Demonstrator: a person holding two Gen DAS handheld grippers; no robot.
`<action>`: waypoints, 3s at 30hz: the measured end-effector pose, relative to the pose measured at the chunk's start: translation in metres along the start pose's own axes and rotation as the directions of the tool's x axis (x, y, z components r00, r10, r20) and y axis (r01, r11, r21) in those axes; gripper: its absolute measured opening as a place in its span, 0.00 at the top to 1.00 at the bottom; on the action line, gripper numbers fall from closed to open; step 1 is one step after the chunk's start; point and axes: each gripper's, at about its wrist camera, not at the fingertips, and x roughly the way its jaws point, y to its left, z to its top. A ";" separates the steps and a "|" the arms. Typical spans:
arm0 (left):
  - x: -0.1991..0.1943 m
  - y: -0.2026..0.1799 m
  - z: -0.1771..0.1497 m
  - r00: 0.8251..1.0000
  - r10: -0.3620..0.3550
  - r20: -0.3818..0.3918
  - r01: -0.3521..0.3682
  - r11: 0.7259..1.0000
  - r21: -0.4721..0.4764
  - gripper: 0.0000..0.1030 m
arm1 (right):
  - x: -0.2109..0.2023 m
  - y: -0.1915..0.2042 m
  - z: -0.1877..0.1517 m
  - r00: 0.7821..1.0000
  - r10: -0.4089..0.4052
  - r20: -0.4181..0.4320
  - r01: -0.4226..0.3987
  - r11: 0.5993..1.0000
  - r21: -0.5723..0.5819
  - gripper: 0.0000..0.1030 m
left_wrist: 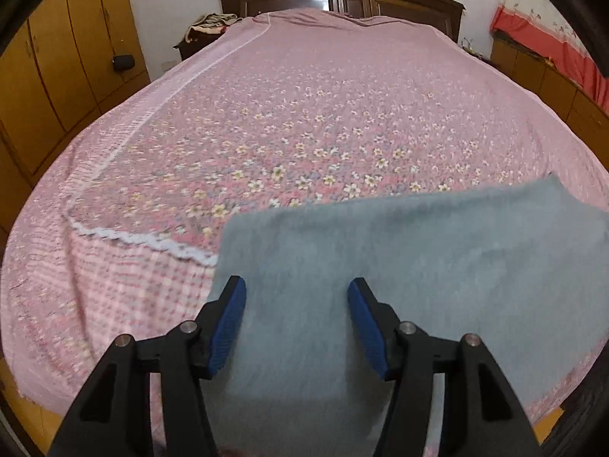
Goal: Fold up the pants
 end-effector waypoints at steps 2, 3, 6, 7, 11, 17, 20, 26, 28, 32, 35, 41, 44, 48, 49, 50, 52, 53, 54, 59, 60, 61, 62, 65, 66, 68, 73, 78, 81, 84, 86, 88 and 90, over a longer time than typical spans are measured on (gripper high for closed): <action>-0.018 0.005 -0.008 1.000 -0.005 0.022 0.005 1.000 -0.008 0.41 | -0.012 0.001 -0.005 1.000 -0.006 0.028 0.006 1.000 -0.007 1.00; -0.025 0.005 -0.011 0.999 -0.016 0.029 0.016 1.000 -0.011 0.41 | -0.015 0.001 -0.007 1.000 0.009 0.027 -0.009 1.000 -0.009 1.00; -0.031 0.007 -0.026 0.999 -0.042 0.028 0.042 0.999 0.001 0.41 | 0.000 -0.001 -0.015 0.998 -0.045 -0.038 0.044 0.998 -0.043 1.00; -0.025 0.005 -0.034 0.999 -0.038 0.008 0.038 0.999 0.011 0.41 | 0.006 -0.004 -0.017 0.996 -0.066 -0.067 0.063 0.997 -0.038 1.00; -0.016 -0.003 -0.041 1.000 0.000 -0.008 0.000 1.000 0.011 0.42 | -0.012 -0.016 -0.023 0.998 0.049 -0.029 -0.047 0.997 0.065 0.87; -0.032 -0.080 -0.045 0.999 -0.030 0.045 0.020 0.976 0.215 0.41 | -0.058 -0.051 -0.041 0.983 0.155 0.099 -0.174 0.958 0.229 0.69; -0.038 -0.148 -0.050 0.992 -0.113 0.061 0.085 0.935 0.344 0.41 | -0.066 -0.061 -0.043 0.994 0.059 0.090 -0.080 0.963 0.258 0.66; -0.057 -0.308 -0.078 0.934 -0.325 0.149 0.151 0.736 0.660 0.32 | -0.081 -0.090 -0.043 0.972 0.125 0.198 -0.189 0.918 0.347 0.66; -0.058 -0.359 -0.106 0.896 -0.329 0.299 -0.034 0.620 0.784 0.32 | -0.086 -0.095 -0.046 0.968 0.136 0.213 -0.205 0.914 0.350 0.66; -0.054 -0.403 -0.135 0.832 -0.347 0.433 -0.244 0.472 0.847 0.32 | -0.091 -0.106 -0.054 0.969 0.141 0.204 -0.207 0.912 0.353 0.66; -0.058 -0.408 -0.136 0.829 -0.372 0.417 -0.242 0.434 0.868 0.33 | -0.088 -0.111 -0.064 0.969 0.154 0.192 -0.214 0.911 0.352 0.66; -0.068 -0.434 -0.157 0.822 -0.406 0.398 -0.240 0.388 0.890 0.33 | -0.071 -0.120 -0.070 0.963 0.198 0.183 -0.254 0.893 0.371 0.66; -0.075 -0.461 -0.176 0.805 -0.437 0.401 -0.247 0.368 0.896 0.32 | -0.070 -0.127 -0.073 0.960 0.207 0.187 -0.266 0.885 0.383 0.65; -0.072 -0.510 -0.191 0.756 -0.460 0.465 -0.331 0.344 0.878 0.32 | -0.081 -0.143 -0.081 0.958 0.197 0.209 -0.268 0.875 0.403 0.65; -0.070 -0.519 -0.190 0.747 -0.463 0.476 -0.341 0.347 0.874 0.31 | -0.083 -0.148 -0.083 0.956 0.196 0.217 -0.272 0.869 0.413 0.65; -0.069 -0.530 -0.189 0.737 -0.460 0.495 -0.357 0.358 0.863 0.31 | -0.085 -0.152 -0.085 0.956 0.195 0.221 -0.274 0.866 0.419 0.65; -0.068 -0.547 -0.183 0.721 -0.449 0.528 -0.363 0.403 0.840 0.31 | -0.087 -0.159 -0.087 0.957 0.188 0.221 -0.268 0.863 0.427 0.65; -0.067 -0.556 -0.172 0.717 -0.431 0.549 -0.360 0.446 0.820 0.31 | -0.088 -0.163 -0.089 0.958 0.187 0.217 -0.266 0.864 0.427 0.65; -0.066 -0.560 -0.165 0.719 -0.419 0.554 -0.352 0.468 0.811 0.31 | -0.087 -0.164 -0.089 0.959 0.188 0.212 -0.264 0.864 0.429 0.65; -0.069 -0.570 -0.147 0.730 -0.432 0.529 -0.322 0.466 0.824 0.41 | -0.078 -0.166 -0.079 0.941 0.262 0.212 -0.330 0.843 0.425 0.65; -0.072 -0.568 -0.148 0.728 -0.444 0.522 -0.315 0.460 0.830 0.44 | -0.075 -0.166 -0.073 0.928 0.298 0.223 -0.367 0.829 0.423 0.66; -0.076 -0.566 -0.149 0.724 -0.457 0.517 -0.304 0.461 0.833 0.44 | -0.073 -0.165 -0.066 0.910 0.340 0.236 -0.411 0.811 0.417 0.65; -0.081 -0.565 -0.150 0.719 -0.462 0.518 -0.301 0.465 0.833 0.44 | -0.069 -0.164 -0.059 0.891 0.382 0.245 -0.452 0.791 0.412 0.65; -0.095 -0.553 -0.152 0.710 -0.466 0.529 -0.294 0.487 0.823 0.45 | -0.049 -0.155 -0.033 0.842 0.491 0.224 -0.539 0.745 0.393 0.62; -0.097 -0.550 -0.148 0.711 -0.462 0.529 -0.283 0.501 0.818 0.45 | -0.041 -0.151 -0.025 0.838 0.506 0.204 -0.544 0.744 0.389 0.60; -0.102 -0.542 -0.138 0.715 -0.453 0.532 -0.272 0.521 0.809 0.45 | -0.023 -0.141 -0.015 0.827 0.533 0.176 -0.556 0.736 0.385 0.57; -0.111 -0.527 -0.126 0.724 -0.463 0.512 -0.226 0.542 0.809 0.46 | 0.003 -0.125 -0.005 0.752 0.632 0.187 -0.650 0.665 0.368 0.25; -0.112 -0.522 -0.128 0.726 -0.482 0.491 -0.208 0.527 0.824 0.46 | 0.035 -0.120 -0.007 0.738 0.654 0.166 -0.652 0.629 0.423 0.25; -0.116 -0.514 -0.129 0.761 -0.507 0.404 -0.098 0.526 0.845 0.46 | 0.048 -0.124 -0.009 0.721 0.663 0.200 -0.670 0.594 0.446 0.25; -0.123 -0.498 -0.127 0.786 -0.523 0.331 0.006 0.541 0.841 0.46 | 0.049 -0.120 -0.009 0.723 0.664 0.191 -0.672 0.611 0.420 0.25; -0.125 -0.484 -0.122 0.800 -0.523 0.293 0.065 0.562 0.824 0.46 | 0.047 -0.112 -0.008 0.738 0.655 0.162 -0.658 0.645 0.389 0.25; -0.126 -0.466 -0.112 0.822 -0.507 0.259 0.115 0.593 0.797 0.46 | 0.048 -0.101 -0.006 0.757 0.643 0.116 -0.637 0.686 0.352 0.25; -0.127 -0.448 -0.098 0.836 -0.487 0.254 0.132 0.628 0.767 0.46 | 0.049 -0.093 -0.002 0.779 0.619 0.096 -0.612 0.720 0.326 0.25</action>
